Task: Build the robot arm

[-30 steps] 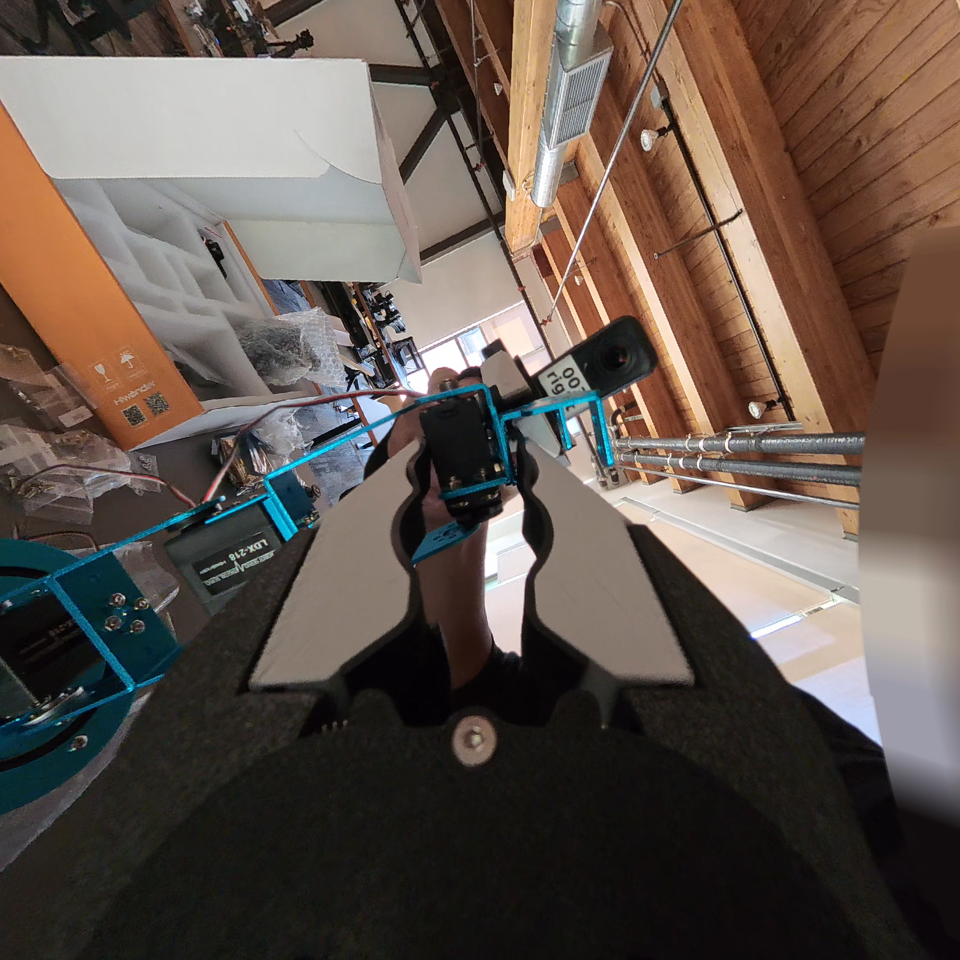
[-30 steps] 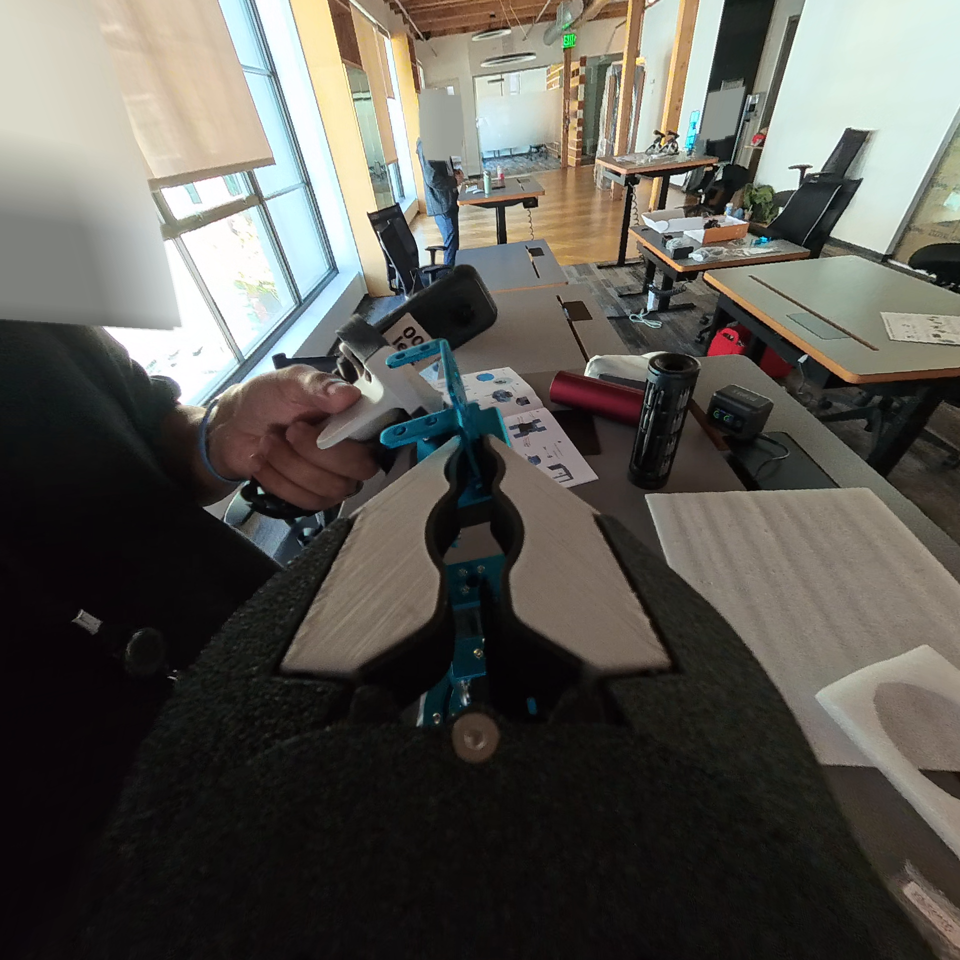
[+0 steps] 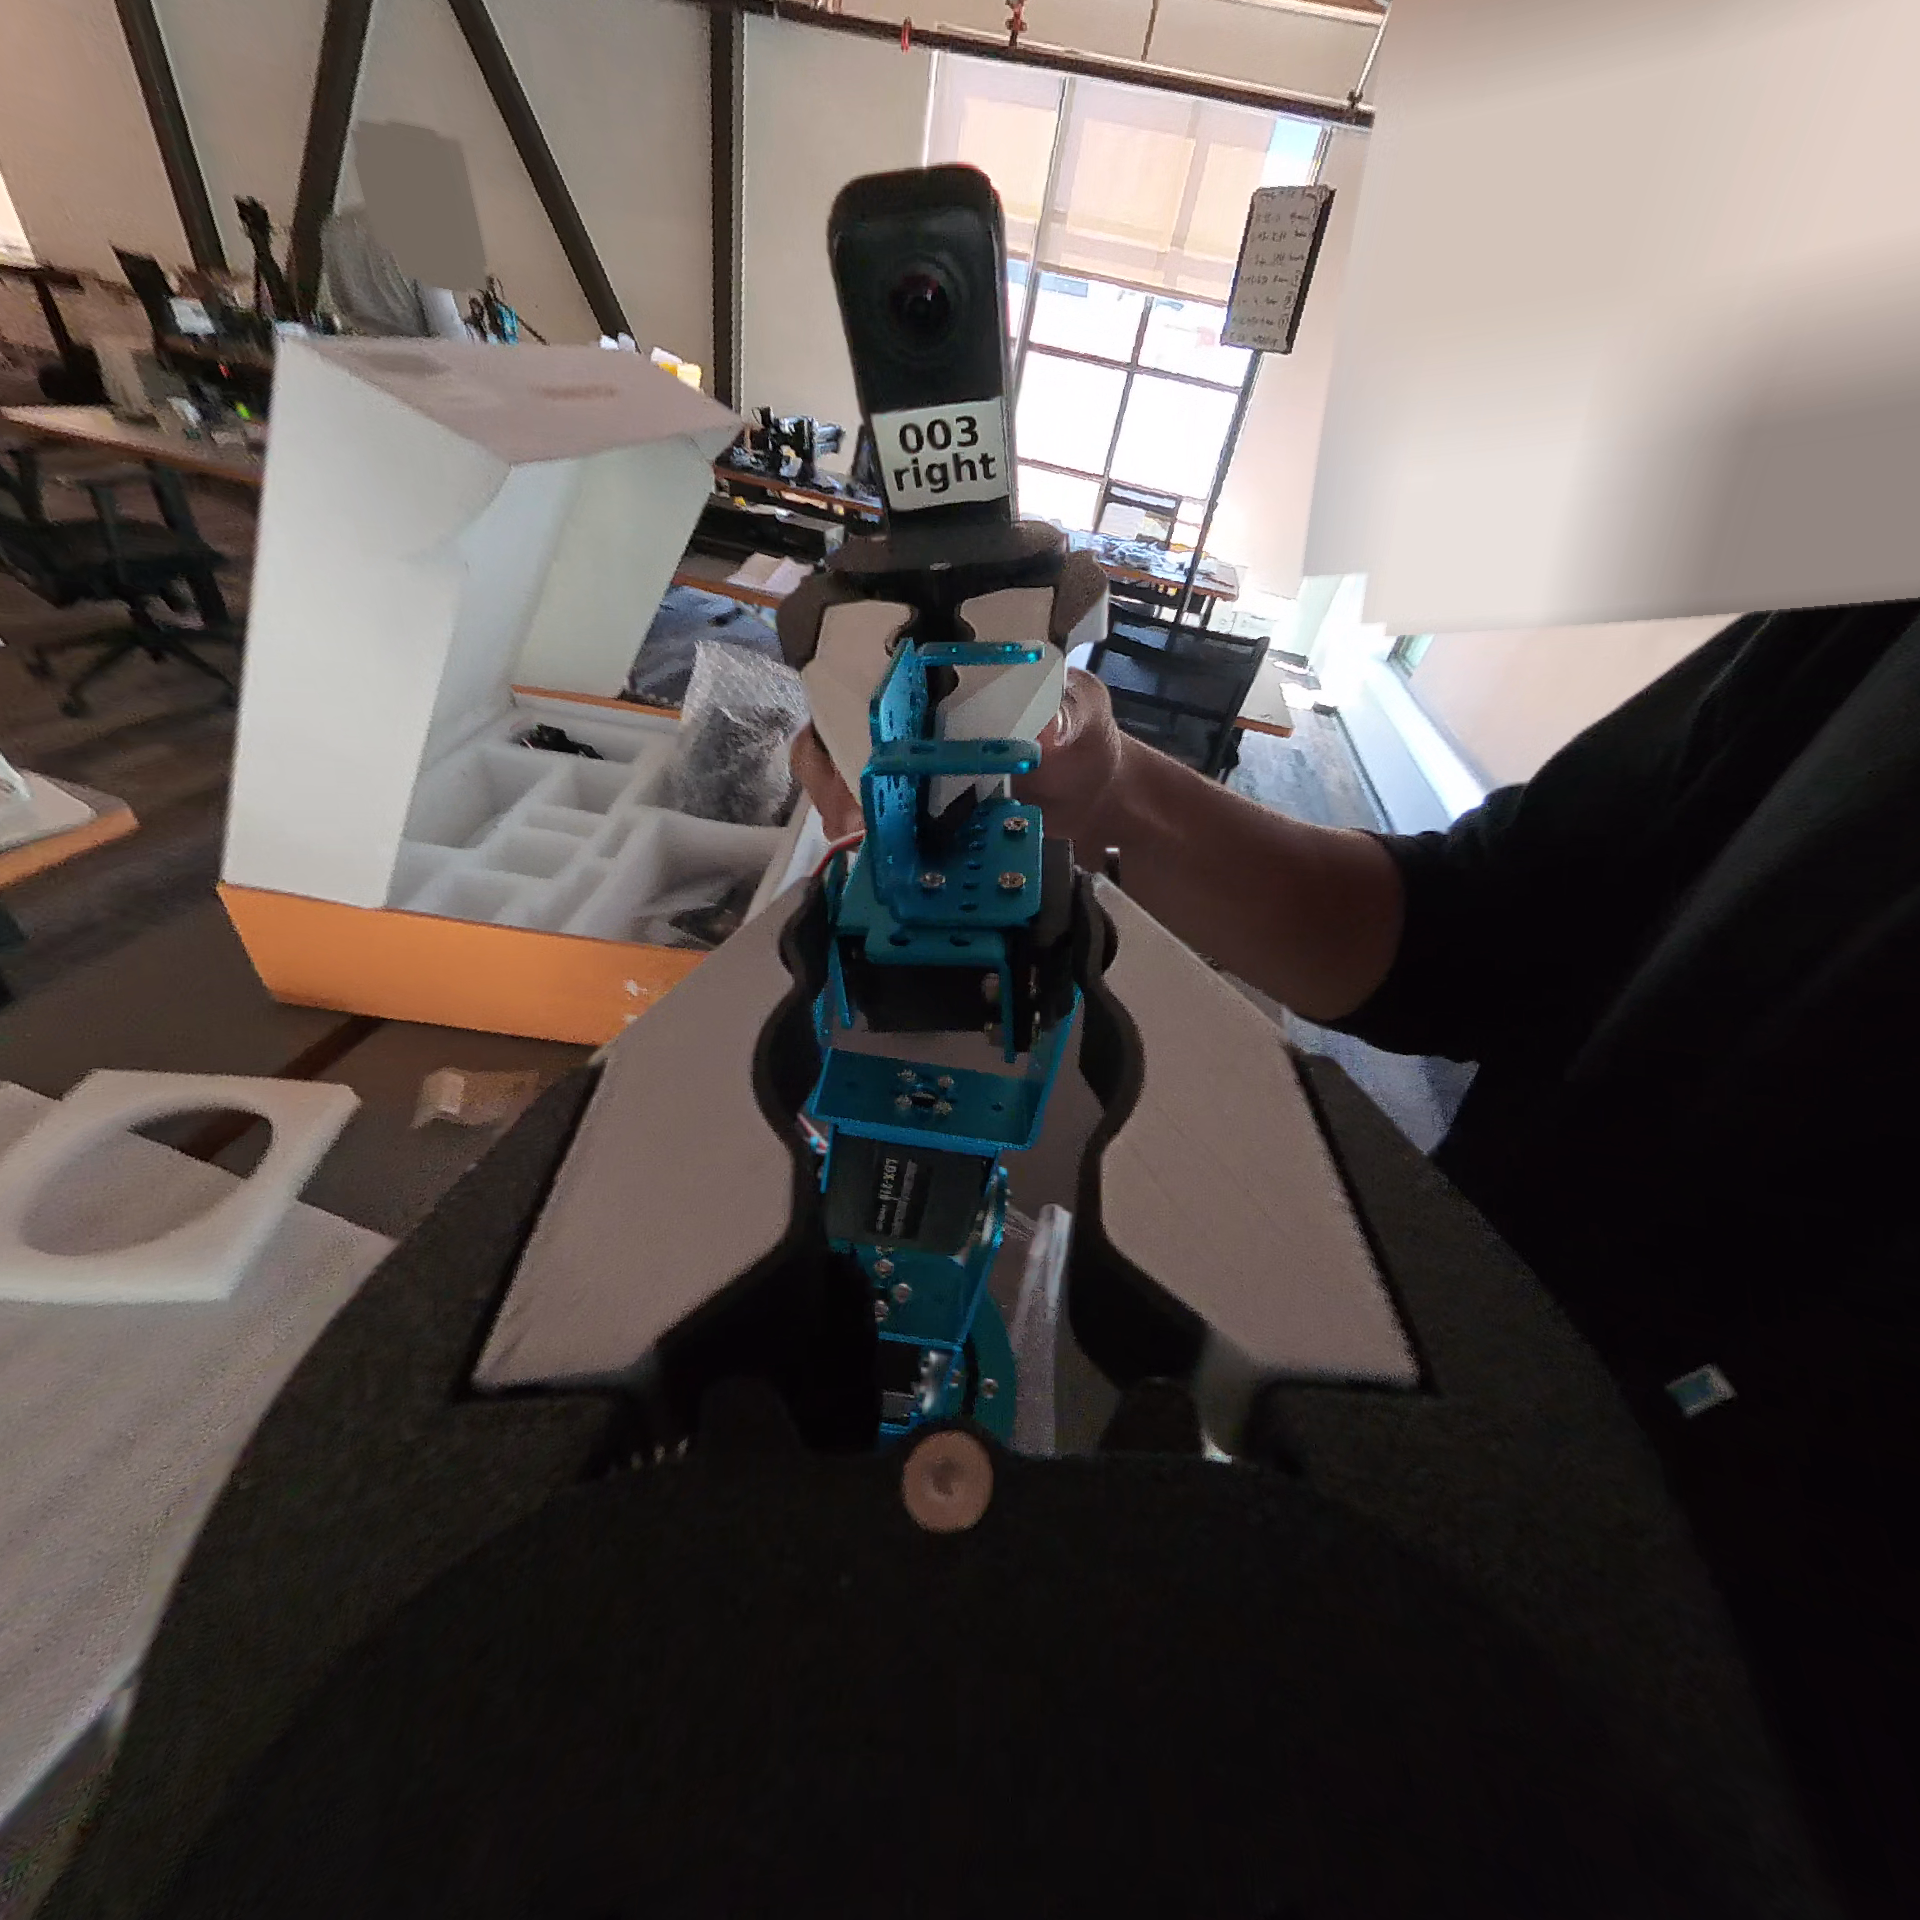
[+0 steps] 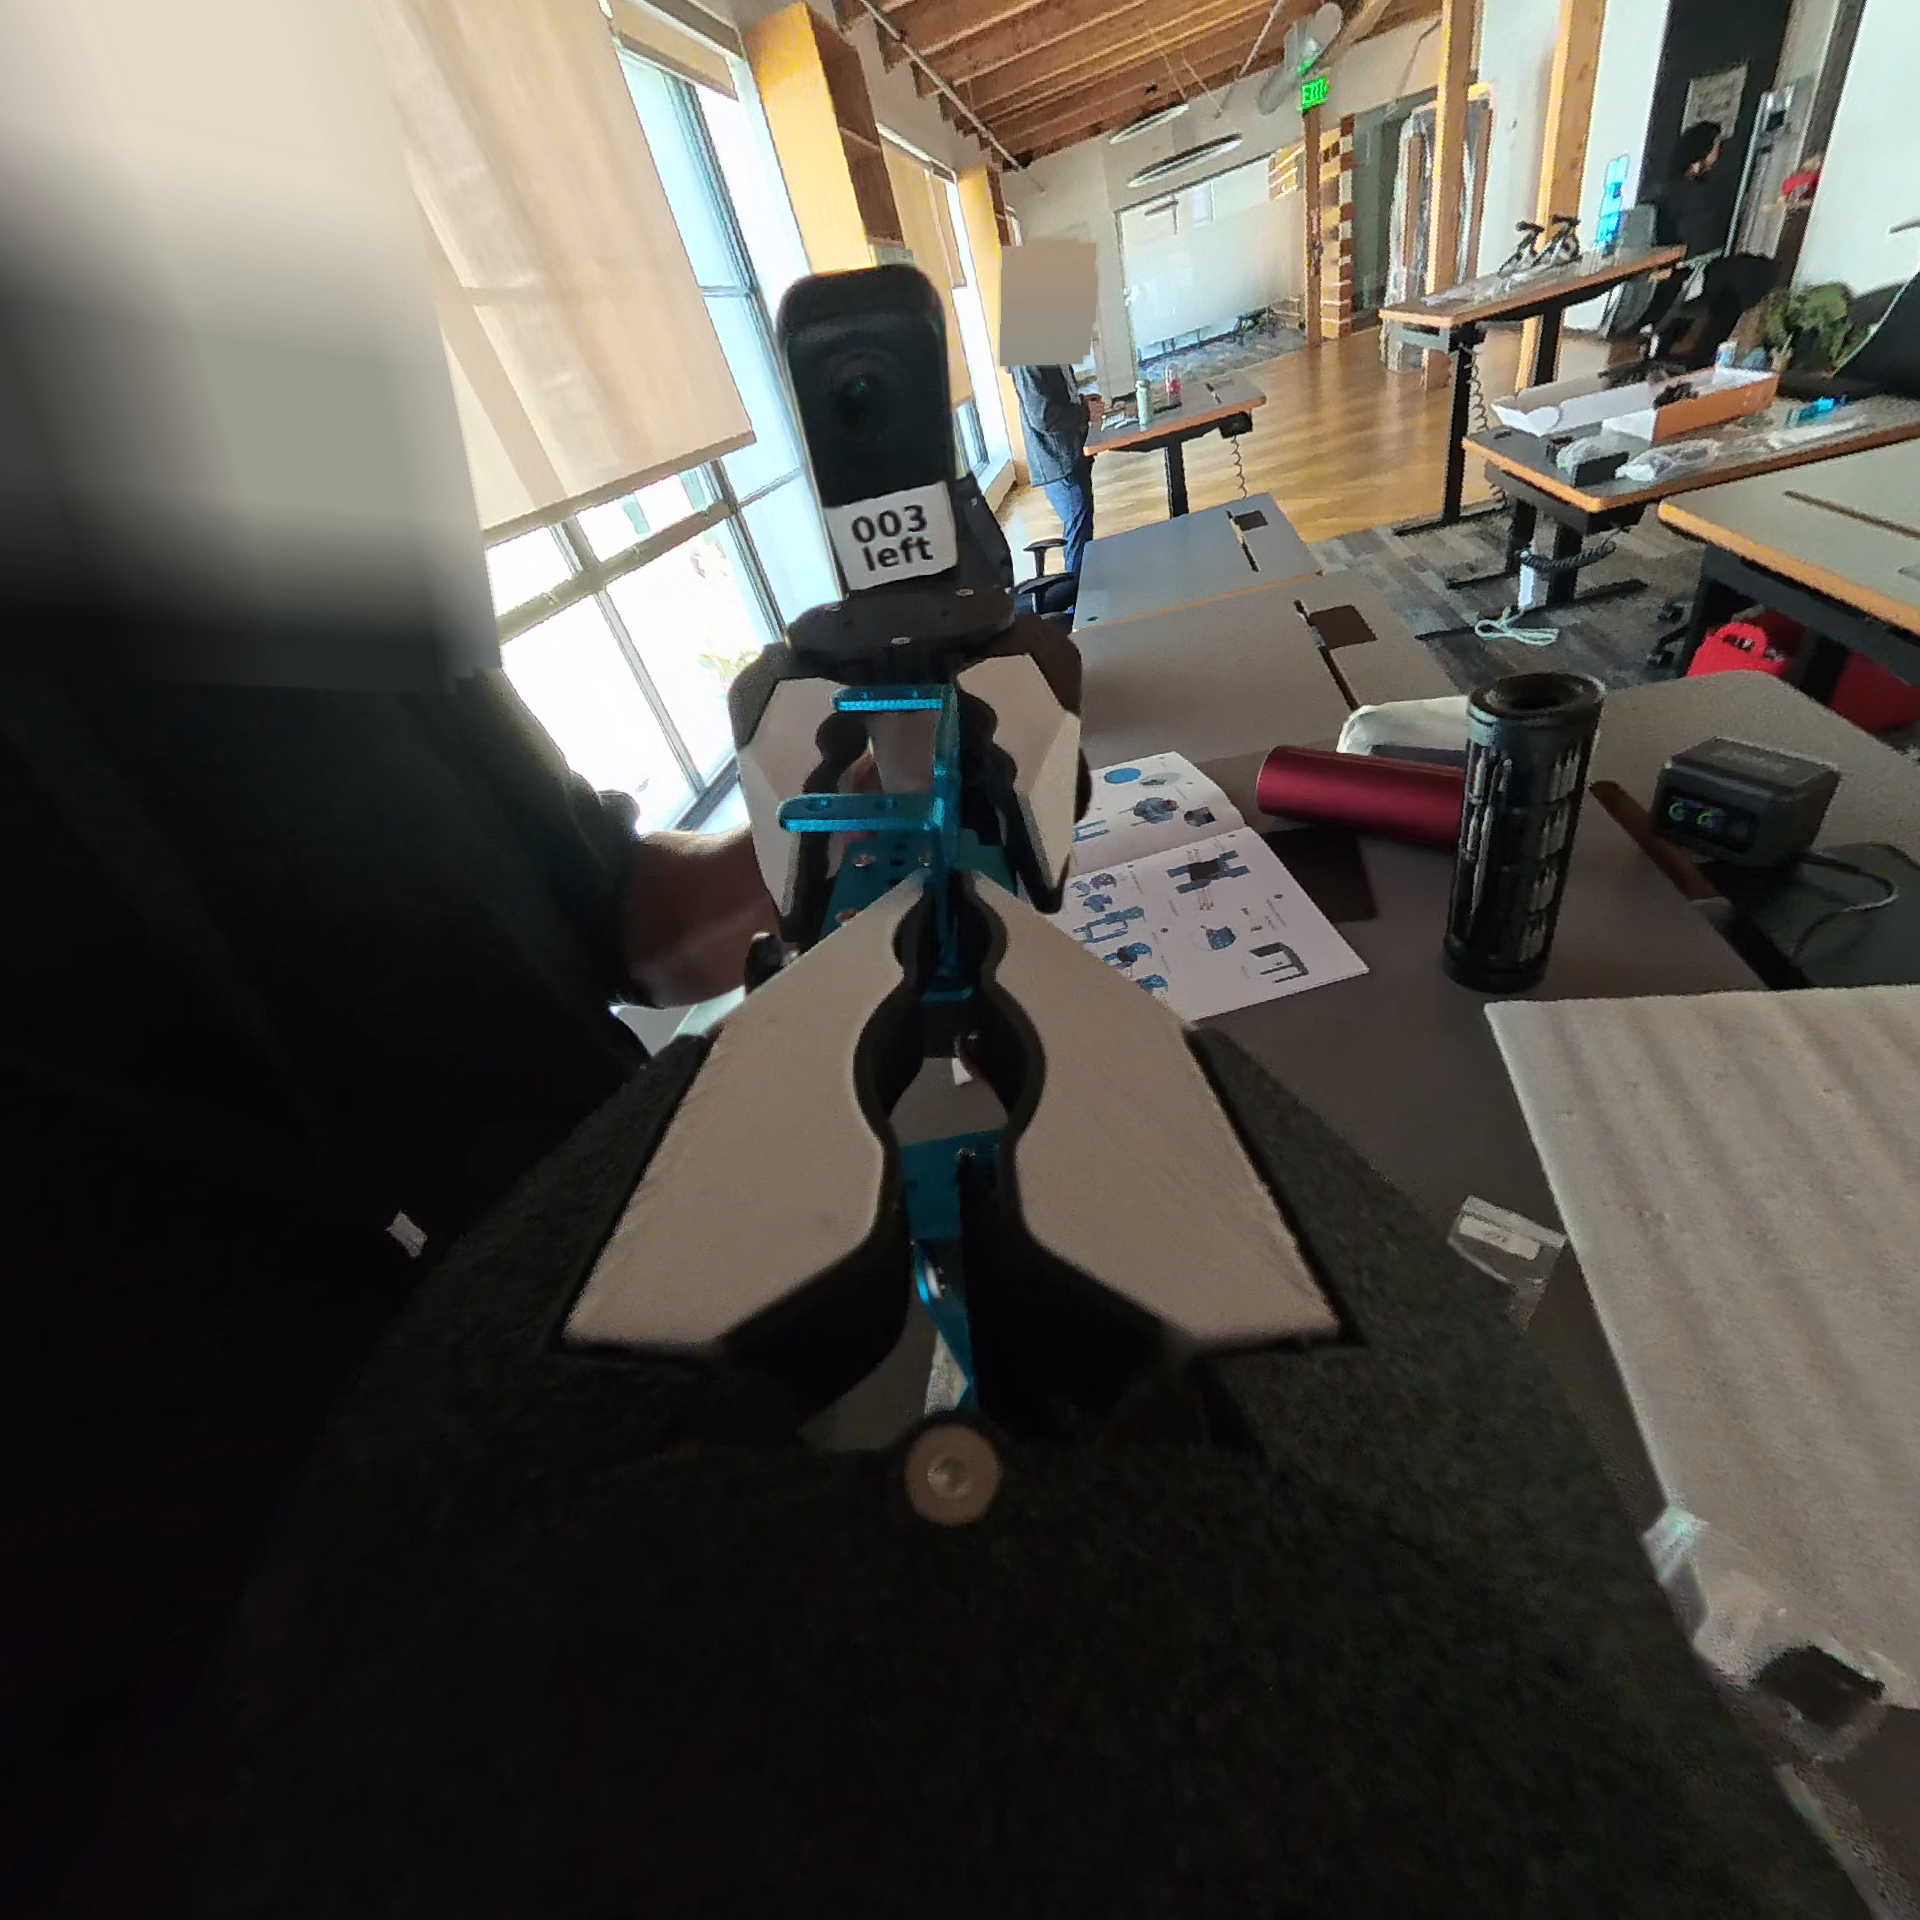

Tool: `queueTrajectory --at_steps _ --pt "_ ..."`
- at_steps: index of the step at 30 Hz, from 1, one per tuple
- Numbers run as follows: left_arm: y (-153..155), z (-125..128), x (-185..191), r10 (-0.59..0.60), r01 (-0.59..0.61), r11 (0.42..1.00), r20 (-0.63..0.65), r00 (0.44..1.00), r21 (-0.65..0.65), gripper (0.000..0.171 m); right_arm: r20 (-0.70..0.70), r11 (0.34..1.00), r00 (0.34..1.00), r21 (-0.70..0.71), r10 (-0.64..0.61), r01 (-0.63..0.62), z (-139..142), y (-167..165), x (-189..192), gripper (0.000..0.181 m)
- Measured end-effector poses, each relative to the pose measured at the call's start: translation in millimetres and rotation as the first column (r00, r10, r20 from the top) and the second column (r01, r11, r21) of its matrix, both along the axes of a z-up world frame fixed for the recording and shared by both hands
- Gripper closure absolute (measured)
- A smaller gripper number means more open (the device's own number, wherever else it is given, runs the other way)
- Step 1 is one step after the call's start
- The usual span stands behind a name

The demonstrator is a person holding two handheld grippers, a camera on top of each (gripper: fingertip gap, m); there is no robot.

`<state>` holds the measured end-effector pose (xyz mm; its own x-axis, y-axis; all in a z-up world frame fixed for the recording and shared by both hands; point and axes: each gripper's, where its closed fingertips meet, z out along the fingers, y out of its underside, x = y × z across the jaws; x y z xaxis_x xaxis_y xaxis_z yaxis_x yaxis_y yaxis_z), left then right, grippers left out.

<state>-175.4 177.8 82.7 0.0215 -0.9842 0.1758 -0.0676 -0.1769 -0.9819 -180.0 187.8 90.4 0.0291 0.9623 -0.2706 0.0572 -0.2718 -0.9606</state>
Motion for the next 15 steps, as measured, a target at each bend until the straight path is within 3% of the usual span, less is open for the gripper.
queueTrajectory --at_steps 3,6,9,11,15 --pt "0 0 1 0.013 -0.012 1.0 0.02 1.0 -0.016 0.125 -0.048 0.999 0.998 -0.023 -0.029 0.027 4 1 2 0.178" --pt "1 3 1 0.037 -0.036 0.999 0.043 0.998 -0.008 0.125 -0.145 0.996 0.986 -0.012 -0.084 0.083 15 1 14 0.132" --pt "3 6 2 0.07 -0.069 0.997 0.065 0.995 -0.018 0.125 -0.049 0.993 0.992 -0.04 -0.114 0.112 -12 -3 13 0.08" --pt "3 7 3 0.075 -0.074 0.997 0.064 0.995 -0.022 0.125 0.02 0.994 0.995 -0.048 -0.094 0.095 -30 -10 4 0.076" --pt "3 8 4 0.08 -0.08 0.997 0.07 0.994 -0.004 0.126 -0.008 0.997 0.997 -0.036 -0.074 0.074 -28 -16 -2 0.099"
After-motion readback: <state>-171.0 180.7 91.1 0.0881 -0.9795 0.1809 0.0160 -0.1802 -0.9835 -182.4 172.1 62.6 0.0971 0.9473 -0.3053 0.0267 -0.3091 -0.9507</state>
